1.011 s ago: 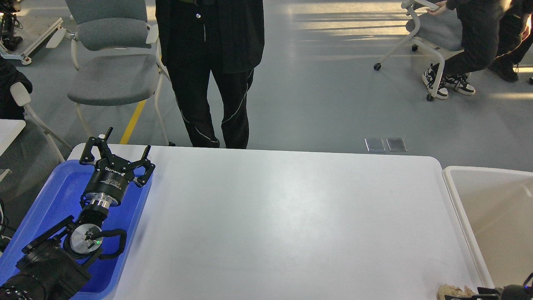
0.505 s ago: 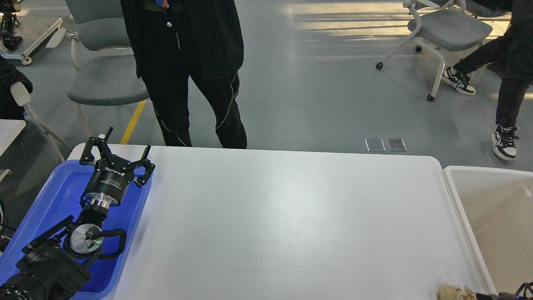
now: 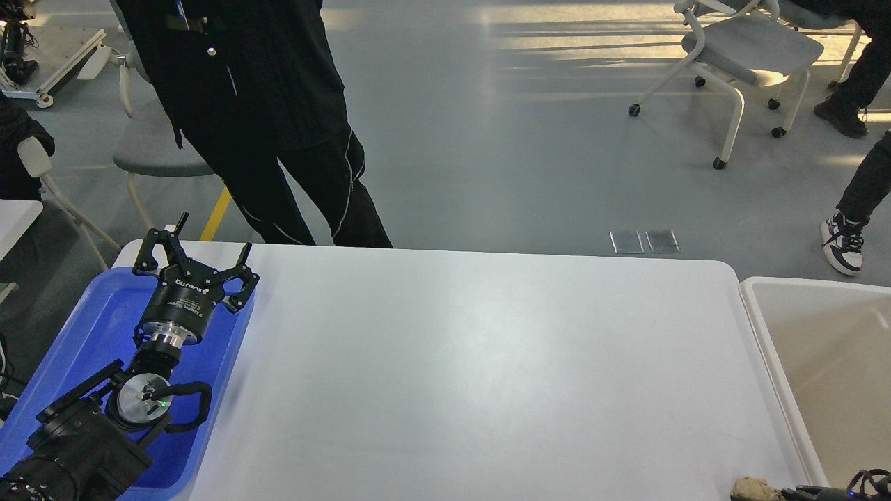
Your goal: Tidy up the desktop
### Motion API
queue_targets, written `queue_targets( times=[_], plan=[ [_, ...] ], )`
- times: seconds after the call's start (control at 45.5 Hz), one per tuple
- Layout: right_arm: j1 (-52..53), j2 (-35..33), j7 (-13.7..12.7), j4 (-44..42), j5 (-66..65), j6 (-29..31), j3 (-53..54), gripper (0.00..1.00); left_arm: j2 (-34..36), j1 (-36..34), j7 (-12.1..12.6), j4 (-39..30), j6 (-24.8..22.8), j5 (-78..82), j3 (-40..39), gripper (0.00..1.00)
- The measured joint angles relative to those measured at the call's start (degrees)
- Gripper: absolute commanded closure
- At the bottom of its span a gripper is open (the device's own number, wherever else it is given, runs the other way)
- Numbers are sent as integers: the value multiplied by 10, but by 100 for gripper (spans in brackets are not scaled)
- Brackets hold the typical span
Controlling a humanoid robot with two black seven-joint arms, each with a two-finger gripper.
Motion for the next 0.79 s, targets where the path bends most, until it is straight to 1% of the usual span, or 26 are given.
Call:
queue_targets(
  times=[0.176, 0.308, 0.462, 0.637, 0.659, 0.725, 0.791],
  plan=[
    [7, -6, 2, 8, 6, 1, -1, 100, 0, 0, 0, 0, 0, 1, 0, 0],
    [19, -25, 3, 22, 11, 9, -1, 100, 0, 0, 0, 0, 0, 1, 0, 0],
    [45, -67, 6, 59, 19, 36, -1, 100, 0, 0, 0, 0, 0, 1, 0, 0],
    [85, -130, 12, 122, 25, 76, 1, 100, 0, 0, 0, 0, 0, 1, 0, 0],
    [97, -148, 13, 139, 27, 84, 1, 100, 0, 0, 0, 0, 0, 1, 0, 0],
    [108, -162, 14, 153, 29, 93, 2, 100, 0, 0, 0, 0, 0, 1, 0, 0],
    [134, -190, 15, 175, 34, 112, 5, 100, 0, 0, 0, 0, 0, 1, 0, 0]
  ],
)
